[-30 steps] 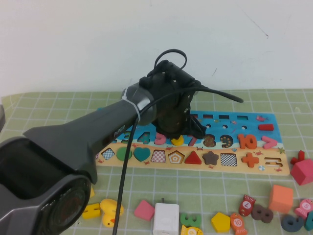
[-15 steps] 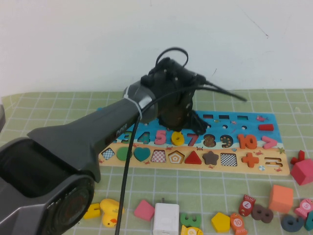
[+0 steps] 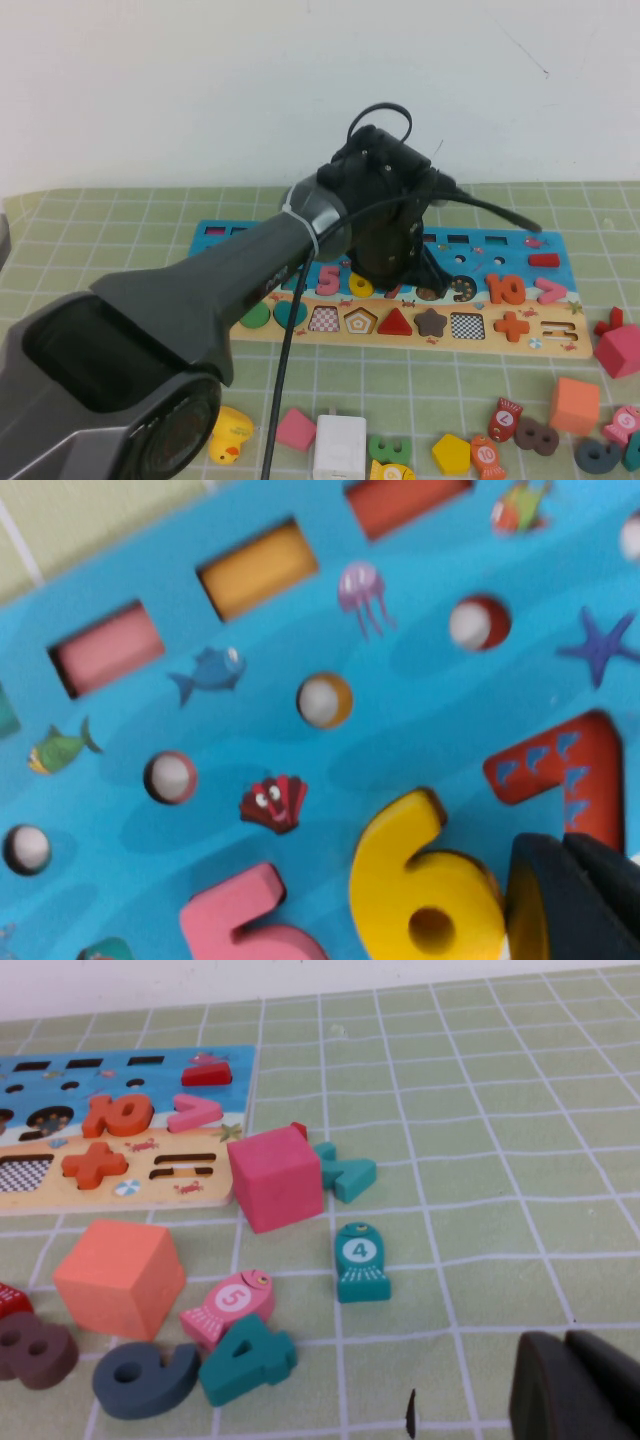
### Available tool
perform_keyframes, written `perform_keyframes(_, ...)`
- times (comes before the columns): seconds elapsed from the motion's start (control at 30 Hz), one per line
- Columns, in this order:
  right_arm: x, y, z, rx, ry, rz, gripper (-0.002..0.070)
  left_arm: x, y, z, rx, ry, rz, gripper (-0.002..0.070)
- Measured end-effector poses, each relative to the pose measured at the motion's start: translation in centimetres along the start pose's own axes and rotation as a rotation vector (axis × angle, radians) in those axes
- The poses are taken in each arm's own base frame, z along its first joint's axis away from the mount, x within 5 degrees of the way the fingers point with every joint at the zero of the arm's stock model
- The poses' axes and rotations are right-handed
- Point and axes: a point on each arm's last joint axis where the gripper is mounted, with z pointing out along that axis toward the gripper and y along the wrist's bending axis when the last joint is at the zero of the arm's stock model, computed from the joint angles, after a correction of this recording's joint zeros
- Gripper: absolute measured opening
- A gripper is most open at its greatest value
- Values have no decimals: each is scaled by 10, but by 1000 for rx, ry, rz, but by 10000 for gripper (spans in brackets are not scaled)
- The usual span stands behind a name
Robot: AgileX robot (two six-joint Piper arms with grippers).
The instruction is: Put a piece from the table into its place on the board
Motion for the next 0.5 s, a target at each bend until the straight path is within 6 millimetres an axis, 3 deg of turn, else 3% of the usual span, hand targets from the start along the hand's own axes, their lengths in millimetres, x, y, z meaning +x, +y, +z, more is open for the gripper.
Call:
perform_keyframes(0.33,0,0,0,0,0,0,-3,5,1,4,-12,51,8,-2)
perform_keyframes(0.5,0,0,0,0,0,0,-3,2,2,-7,-16,29,20,-2)
